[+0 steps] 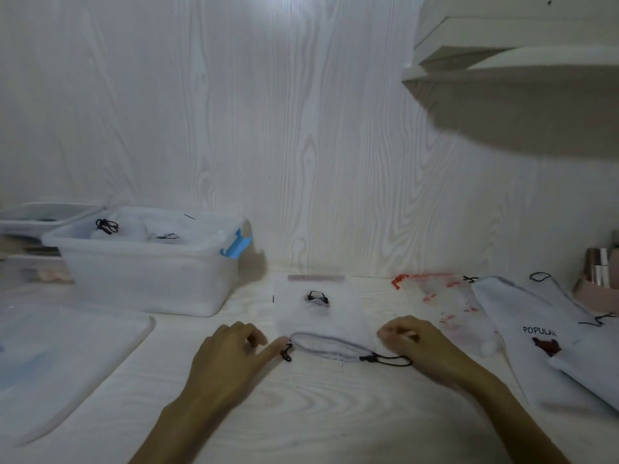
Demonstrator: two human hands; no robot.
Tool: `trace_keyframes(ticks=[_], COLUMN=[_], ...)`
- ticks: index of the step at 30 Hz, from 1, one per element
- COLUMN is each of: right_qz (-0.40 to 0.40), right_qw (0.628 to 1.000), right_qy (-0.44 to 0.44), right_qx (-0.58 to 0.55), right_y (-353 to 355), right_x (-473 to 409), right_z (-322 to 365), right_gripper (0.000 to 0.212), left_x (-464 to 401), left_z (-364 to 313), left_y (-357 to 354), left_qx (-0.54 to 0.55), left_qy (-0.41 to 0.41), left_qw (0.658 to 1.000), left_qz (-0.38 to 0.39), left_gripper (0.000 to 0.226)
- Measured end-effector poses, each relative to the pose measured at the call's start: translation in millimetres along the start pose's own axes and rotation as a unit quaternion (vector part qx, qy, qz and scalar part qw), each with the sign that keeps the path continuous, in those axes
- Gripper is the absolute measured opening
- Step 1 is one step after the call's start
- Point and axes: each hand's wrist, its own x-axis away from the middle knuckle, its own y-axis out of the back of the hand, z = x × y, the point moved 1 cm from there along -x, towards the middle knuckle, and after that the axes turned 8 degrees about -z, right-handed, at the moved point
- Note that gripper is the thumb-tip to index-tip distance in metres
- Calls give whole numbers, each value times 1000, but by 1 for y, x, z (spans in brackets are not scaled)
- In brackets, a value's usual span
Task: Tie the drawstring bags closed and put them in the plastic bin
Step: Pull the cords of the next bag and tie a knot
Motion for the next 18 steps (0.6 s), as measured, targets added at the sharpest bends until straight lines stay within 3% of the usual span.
trace_keyframes(ticks=[4,7,9,14,18], right_qz=[56,-8,-9,-16,-43], right_qw=[995,993,995,988,913], right_qy=[23,74,71,-21,-132], right_qx=[85,96,71,-151,-385], right_y=[2,-7,-10,-5,-3], right_x=[10,10,11,11,8], right_z=[-6,-3,2,9,8], right_gripper=[27,10,7,15,23], left_x=[4,2,0,-11,-15], left_z=[-9,-8,-1,7,2], left_y=[-13,-17,-19,-11,-5], left_qx=[7,22,67,223,350], left_qy=[-41,-49,-16,34,132], left_qw=[999,998,997,974,927], left_qz=[21,17,20,12,26], left_gripper=[35,7,11,25,22])
